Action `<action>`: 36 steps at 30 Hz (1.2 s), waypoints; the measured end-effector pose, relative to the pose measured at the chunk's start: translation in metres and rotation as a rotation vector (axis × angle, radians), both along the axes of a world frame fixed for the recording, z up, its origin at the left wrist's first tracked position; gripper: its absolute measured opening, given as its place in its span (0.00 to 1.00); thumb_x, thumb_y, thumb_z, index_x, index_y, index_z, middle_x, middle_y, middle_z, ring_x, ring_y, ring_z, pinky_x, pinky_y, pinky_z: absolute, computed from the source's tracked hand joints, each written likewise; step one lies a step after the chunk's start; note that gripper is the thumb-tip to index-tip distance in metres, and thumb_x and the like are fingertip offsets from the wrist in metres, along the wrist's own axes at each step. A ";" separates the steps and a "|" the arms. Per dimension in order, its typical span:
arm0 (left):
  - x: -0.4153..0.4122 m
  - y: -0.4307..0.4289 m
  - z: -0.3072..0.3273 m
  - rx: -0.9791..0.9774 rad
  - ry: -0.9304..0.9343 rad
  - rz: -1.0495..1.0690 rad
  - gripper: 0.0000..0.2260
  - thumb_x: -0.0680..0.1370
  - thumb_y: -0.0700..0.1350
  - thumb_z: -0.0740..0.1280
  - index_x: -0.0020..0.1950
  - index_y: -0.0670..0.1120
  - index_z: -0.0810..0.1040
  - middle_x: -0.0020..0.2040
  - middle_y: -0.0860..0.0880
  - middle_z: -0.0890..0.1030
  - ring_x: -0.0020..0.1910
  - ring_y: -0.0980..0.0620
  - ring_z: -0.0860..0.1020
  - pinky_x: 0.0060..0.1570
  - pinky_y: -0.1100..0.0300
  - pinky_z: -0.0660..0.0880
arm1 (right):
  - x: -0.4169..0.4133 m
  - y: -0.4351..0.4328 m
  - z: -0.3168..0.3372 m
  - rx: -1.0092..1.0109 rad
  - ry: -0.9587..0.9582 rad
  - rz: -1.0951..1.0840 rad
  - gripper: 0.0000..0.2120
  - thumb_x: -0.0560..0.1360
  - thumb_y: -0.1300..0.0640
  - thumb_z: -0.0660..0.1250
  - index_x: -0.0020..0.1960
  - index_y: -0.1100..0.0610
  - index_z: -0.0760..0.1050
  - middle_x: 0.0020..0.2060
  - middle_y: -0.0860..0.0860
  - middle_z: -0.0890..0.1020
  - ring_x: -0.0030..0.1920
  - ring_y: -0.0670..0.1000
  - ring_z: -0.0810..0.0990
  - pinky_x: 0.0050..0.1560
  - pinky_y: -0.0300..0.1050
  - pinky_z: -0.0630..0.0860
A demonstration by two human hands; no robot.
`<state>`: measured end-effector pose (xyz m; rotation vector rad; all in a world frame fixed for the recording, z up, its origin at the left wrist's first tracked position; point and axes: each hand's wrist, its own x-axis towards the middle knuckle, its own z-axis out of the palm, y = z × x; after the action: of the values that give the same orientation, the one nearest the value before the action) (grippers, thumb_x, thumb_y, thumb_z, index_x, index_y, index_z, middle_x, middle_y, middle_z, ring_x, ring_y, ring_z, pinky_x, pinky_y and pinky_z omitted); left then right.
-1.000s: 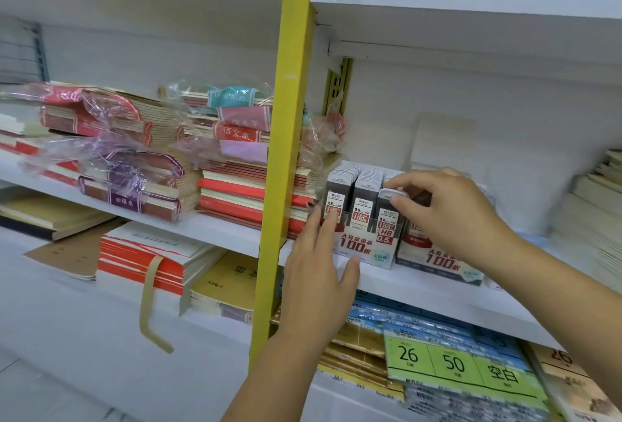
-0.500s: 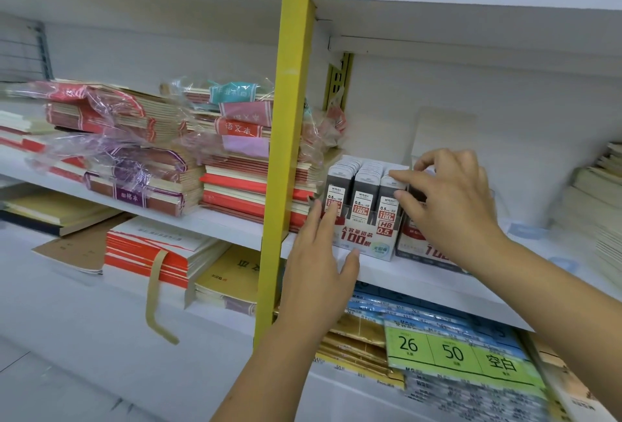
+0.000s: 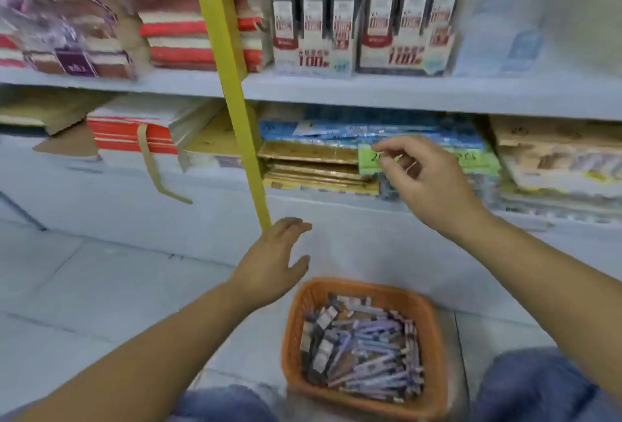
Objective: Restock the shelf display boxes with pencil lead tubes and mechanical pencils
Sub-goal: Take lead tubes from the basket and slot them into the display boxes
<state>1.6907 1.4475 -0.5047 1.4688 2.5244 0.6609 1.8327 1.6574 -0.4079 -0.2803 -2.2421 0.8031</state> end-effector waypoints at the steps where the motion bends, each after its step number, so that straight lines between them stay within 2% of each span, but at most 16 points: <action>1: 0.004 -0.004 -0.022 -0.075 -0.051 -0.001 0.24 0.81 0.48 0.66 0.76 0.48 0.67 0.75 0.48 0.67 0.73 0.48 0.68 0.69 0.57 0.65 | 0.005 0.002 -0.031 -0.089 -0.097 -0.019 0.09 0.78 0.58 0.65 0.54 0.46 0.78 0.44 0.42 0.77 0.38 0.44 0.75 0.41 0.35 0.70; 4: 0.016 -0.008 -0.085 -0.242 -0.204 0.035 0.23 0.81 0.48 0.66 0.76 0.47 0.68 0.73 0.46 0.69 0.69 0.46 0.71 0.66 0.56 0.68 | 0.019 0.009 -0.130 -0.359 -0.430 -0.061 0.09 0.79 0.57 0.63 0.52 0.42 0.76 0.45 0.46 0.80 0.38 0.42 0.77 0.40 0.42 0.72; 6: 0.023 -0.004 -0.124 -0.326 -0.290 0.051 0.24 0.81 0.47 0.67 0.76 0.46 0.67 0.71 0.44 0.70 0.67 0.45 0.73 0.64 0.56 0.68 | 0.029 0.014 -0.193 -0.444 -0.672 -0.077 0.10 0.79 0.57 0.62 0.56 0.46 0.77 0.53 0.48 0.81 0.47 0.46 0.80 0.48 0.43 0.75; 9: 0.030 0.004 -0.171 -0.404 -0.411 0.105 0.25 0.80 0.46 0.68 0.76 0.47 0.68 0.71 0.43 0.72 0.67 0.44 0.73 0.63 0.57 0.68 | 0.048 0.017 -0.270 -0.520 -0.974 -0.083 0.12 0.79 0.54 0.62 0.61 0.49 0.77 0.60 0.49 0.79 0.57 0.51 0.78 0.59 0.47 0.74; 11: 0.032 0.008 -0.194 -0.422 -0.493 0.176 0.26 0.79 0.46 0.69 0.76 0.49 0.68 0.72 0.44 0.72 0.68 0.44 0.73 0.66 0.55 0.69 | 0.059 0.016 -0.308 -0.603 -1.100 -0.095 0.13 0.80 0.53 0.61 0.64 0.50 0.74 0.61 0.51 0.78 0.56 0.55 0.79 0.57 0.52 0.77; 12: 0.033 0.009 -0.205 -0.420 -0.525 0.210 0.26 0.79 0.46 0.69 0.76 0.50 0.67 0.73 0.44 0.72 0.68 0.44 0.73 0.66 0.55 0.70 | 0.062 0.014 -0.324 -0.634 -1.141 -0.098 0.15 0.81 0.53 0.61 0.67 0.50 0.72 0.60 0.51 0.78 0.52 0.55 0.81 0.51 0.52 0.79; 14: 0.035 0.013 -0.224 -0.408 -0.567 0.274 0.27 0.78 0.47 0.70 0.77 0.51 0.66 0.72 0.45 0.73 0.68 0.44 0.74 0.64 0.56 0.70 | 0.060 0.010 -0.346 -0.677 -1.151 -0.101 0.19 0.81 0.53 0.60 0.72 0.49 0.66 0.55 0.47 0.78 0.39 0.52 0.79 0.37 0.47 0.75; 15: 0.037 0.016 -0.233 -0.401 -0.577 0.302 0.27 0.78 0.48 0.70 0.76 0.50 0.67 0.72 0.45 0.73 0.67 0.44 0.74 0.63 0.56 0.70 | 0.055 0.008 -0.354 -0.676 -1.128 -0.106 0.21 0.82 0.53 0.60 0.74 0.48 0.64 0.56 0.47 0.77 0.37 0.52 0.77 0.35 0.48 0.73; 16: 0.039 0.020 -0.241 -0.388 -0.581 0.320 0.27 0.78 0.48 0.71 0.76 0.50 0.67 0.71 0.44 0.73 0.67 0.43 0.74 0.63 0.56 0.70 | 0.048 0.007 -0.361 -0.637 -1.095 -0.112 0.22 0.82 0.54 0.60 0.74 0.47 0.62 0.61 0.49 0.76 0.40 0.53 0.78 0.39 0.48 0.74; 18: 0.041 0.028 -0.254 -0.374 -0.559 0.329 0.28 0.78 0.49 0.71 0.76 0.47 0.67 0.73 0.44 0.73 0.69 0.44 0.72 0.66 0.56 0.68 | 0.032 0.004 -0.372 -0.509 -1.034 -0.130 0.22 0.82 0.53 0.61 0.75 0.47 0.61 0.70 0.52 0.69 0.57 0.55 0.76 0.54 0.50 0.75; 20: 0.041 0.036 -0.265 -0.370 -0.519 0.341 0.29 0.79 0.51 0.70 0.78 0.47 0.65 0.77 0.47 0.68 0.73 0.45 0.68 0.70 0.55 0.65 | 0.015 -0.001 -0.379 -0.422 -0.993 -0.158 0.23 0.81 0.52 0.60 0.75 0.48 0.61 0.70 0.54 0.67 0.65 0.57 0.71 0.61 0.53 0.73; 24: 0.038 0.050 -0.282 -0.319 -0.533 0.424 0.29 0.80 0.51 0.68 0.79 0.48 0.63 0.77 0.46 0.67 0.75 0.45 0.67 0.74 0.47 0.64 | -0.003 -0.011 -0.389 -0.284 -1.011 -0.277 0.21 0.80 0.52 0.62 0.72 0.51 0.65 0.62 0.57 0.72 0.62 0.59 0.72 0.58 0.55 0.75; 28: 0.034 0.063 -0.292 -0.311 -0.535 0.487 0.26 0.79 0.51 0.69 0.76 0.50 0.67 0.73 0.47 0.72 0.69 0.45 0.72 0.69 0.45 0.70 | -0.009 -0.014 -0.393 -0.248 -0.929 -0.387 0.14 0.76 0.54 0.68 0.61 0.52 0.74 0.54 0.57 0.74 0.57 0.59 0.73 0.55 0.53 0.74; 31: 0.032 0.068 -0.297 -0.314 -0.548 0.498 0.26 0.77 0.51 0.72 0.74 0.51 0.70 0.71 0.48 0.74 0.66 0.45 0.75 0.64 0.47 0.74 | -0.009 -0.015 -0.396 -0.207 -0.933 -0.424 0.08 0.74 0.54 0.70 0.51 0.53 0.76 0.51 0.54 0.75 0.54 0.57 0.73 0.50 0.51 0.73; 33: 0.033 0.071 -0.299 -0.338 -0.568 0.506 0.29 0.76 0.51 0.74 0.75 0.51 0.69 0.72 0.49 0.73 0.67 0.46 0.74 0.64 0.46 0.74 | -0.008 -0.013 -0.400 -0.200 -0.955 -0.418 0.09 0.74 0.53 0.70 0.53 0.53 0.76 0.52 0.53 0.77 0.56 0.56 0.73 0.52 0.50 0.72; 36: 0.035 0.076 -0.302 -0.402 -0.572 0.514 0.28 0.75 0.49 0.74 0.73 0.51 0.70 0.73 0.49 0.73 0.67 0.46 0.75 0.61 0.46 0.77 | -0.008 -0.008 -0.404 -0.172 -1.032 -0.374 0.17 0.76 0.49 0.67 0.64 0.51 0.74 0.58 0.53 0.77 0.61 0.58 0.72 0.58 0.52 0.71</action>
<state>1.7257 1.5232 -0.8064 0.4142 2.3608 0.4937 1.8248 1.6498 -0.8115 -1.4153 -2.8762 0.7200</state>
